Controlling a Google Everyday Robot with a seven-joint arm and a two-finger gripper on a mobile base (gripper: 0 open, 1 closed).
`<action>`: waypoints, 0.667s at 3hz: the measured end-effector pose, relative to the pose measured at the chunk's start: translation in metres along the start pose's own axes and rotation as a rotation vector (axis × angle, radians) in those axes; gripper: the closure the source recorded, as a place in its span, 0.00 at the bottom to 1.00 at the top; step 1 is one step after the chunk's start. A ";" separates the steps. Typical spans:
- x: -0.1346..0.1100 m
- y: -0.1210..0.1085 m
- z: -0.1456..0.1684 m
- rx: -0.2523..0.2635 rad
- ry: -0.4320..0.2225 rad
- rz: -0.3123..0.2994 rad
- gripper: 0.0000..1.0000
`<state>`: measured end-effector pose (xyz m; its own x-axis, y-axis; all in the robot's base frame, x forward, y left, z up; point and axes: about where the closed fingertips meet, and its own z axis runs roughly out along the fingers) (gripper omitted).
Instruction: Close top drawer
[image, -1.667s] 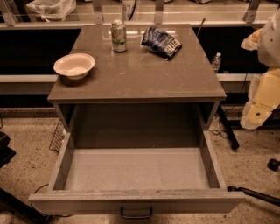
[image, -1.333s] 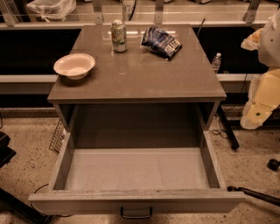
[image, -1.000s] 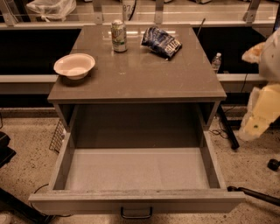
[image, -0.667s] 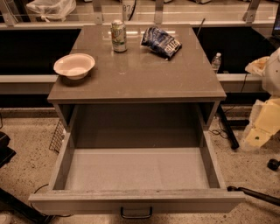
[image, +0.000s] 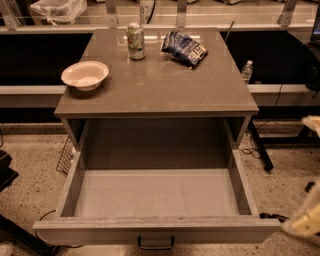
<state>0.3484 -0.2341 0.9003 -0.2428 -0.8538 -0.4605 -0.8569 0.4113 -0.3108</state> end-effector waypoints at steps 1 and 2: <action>0.065 0.062 0.038 0.016 -0.079 0.132 0.00; 0.070 0.080 0.048 -0.027 -0.071 0.136 0.00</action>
Offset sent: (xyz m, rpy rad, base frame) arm -0.0319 -0.0153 -0.0491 0.0854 -0.0272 -0.0685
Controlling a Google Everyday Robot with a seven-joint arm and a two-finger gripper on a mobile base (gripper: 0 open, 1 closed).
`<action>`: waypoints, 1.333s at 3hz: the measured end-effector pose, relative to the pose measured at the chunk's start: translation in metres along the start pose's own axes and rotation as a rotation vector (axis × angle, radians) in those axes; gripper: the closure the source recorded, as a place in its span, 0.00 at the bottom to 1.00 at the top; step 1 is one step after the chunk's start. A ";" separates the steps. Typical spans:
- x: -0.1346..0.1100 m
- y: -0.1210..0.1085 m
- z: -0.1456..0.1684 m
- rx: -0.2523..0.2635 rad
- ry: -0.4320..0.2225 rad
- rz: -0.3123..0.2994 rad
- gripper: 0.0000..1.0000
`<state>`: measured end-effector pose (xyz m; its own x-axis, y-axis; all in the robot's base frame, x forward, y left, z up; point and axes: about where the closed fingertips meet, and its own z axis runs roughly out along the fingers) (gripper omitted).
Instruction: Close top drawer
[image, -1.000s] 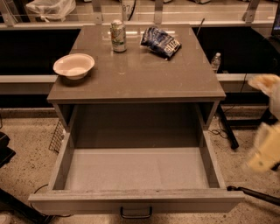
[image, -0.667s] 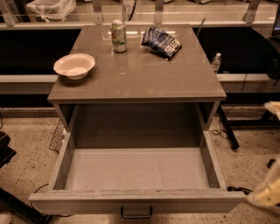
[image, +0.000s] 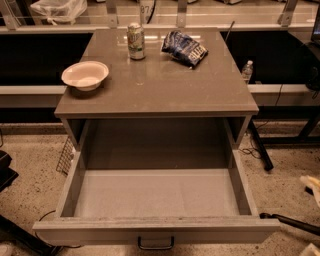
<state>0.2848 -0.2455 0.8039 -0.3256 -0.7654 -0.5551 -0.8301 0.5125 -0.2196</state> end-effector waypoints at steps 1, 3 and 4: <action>-0.006 -0.003 0.003 0.007 0.011 -0.007 0.00; 0.059 0.043 0.083 -0.102 -0.015 0.111 0.39; 0.095 0.072 0.129 -0.161 -0.064 0.189 0.62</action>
Offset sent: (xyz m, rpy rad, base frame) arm -0.0129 0.0163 -0.1210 0.0780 0.1467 -0.0070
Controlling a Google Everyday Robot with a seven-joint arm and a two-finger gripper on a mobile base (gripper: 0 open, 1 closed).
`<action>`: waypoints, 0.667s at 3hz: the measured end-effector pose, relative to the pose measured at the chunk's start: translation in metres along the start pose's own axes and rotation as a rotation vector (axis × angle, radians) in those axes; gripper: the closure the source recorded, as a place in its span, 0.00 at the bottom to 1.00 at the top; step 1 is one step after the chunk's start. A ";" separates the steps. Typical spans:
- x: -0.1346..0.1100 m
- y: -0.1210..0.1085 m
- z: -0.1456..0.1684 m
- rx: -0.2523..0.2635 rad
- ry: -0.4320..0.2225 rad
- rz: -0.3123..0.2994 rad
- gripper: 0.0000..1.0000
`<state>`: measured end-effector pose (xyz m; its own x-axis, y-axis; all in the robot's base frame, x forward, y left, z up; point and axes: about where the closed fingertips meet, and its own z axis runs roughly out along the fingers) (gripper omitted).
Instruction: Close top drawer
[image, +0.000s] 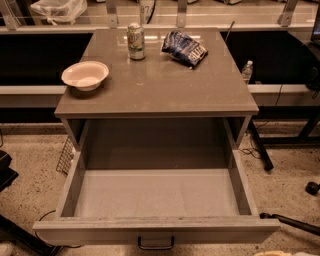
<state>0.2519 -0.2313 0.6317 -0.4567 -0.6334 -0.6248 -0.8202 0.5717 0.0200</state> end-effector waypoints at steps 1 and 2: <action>0.013 0.003 0.039 -0.048 -0.059 0.018 0.85; -0.003 -0.007 0.060 -0.068 -0.111 -0.015 1.00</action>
Offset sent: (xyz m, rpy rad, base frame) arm 0.0643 0.0502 -0.0488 0.1678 -0.0880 0.1028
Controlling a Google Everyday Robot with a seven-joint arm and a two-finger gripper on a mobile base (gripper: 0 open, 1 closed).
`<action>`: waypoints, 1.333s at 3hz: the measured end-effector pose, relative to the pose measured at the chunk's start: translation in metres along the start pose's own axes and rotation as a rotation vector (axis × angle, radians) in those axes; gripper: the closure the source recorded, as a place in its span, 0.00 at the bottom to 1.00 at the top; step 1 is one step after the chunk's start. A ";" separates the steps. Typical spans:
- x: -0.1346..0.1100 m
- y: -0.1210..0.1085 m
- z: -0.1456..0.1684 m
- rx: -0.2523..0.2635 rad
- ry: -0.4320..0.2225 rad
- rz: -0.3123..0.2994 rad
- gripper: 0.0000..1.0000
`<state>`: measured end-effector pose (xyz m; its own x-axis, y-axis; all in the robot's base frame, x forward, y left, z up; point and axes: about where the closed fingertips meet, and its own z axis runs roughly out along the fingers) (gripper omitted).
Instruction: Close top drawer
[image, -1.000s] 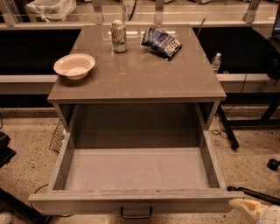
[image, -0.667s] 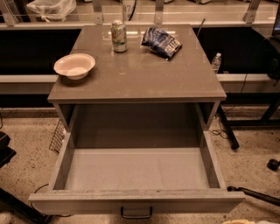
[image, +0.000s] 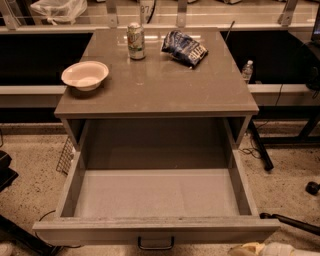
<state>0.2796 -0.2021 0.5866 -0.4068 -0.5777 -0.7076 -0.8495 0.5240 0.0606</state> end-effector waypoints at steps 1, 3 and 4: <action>-0.033 -0.022 0.014 -0.006 -0.047 -0.073 1.00; -0.084 -0.053 0.035 -0.018 -0.074 -0.167 1.00; -0.107 -0.071 0.055 -0.034 -0.088 -0.194 1.00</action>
Offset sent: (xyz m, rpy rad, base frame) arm 0.0970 0.0411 0.0393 0.0123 -0.1555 0.1346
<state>0.4014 -0.1432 0.6193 -0.2046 -0.6079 -0.7672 -0.9207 0.3856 -0.0600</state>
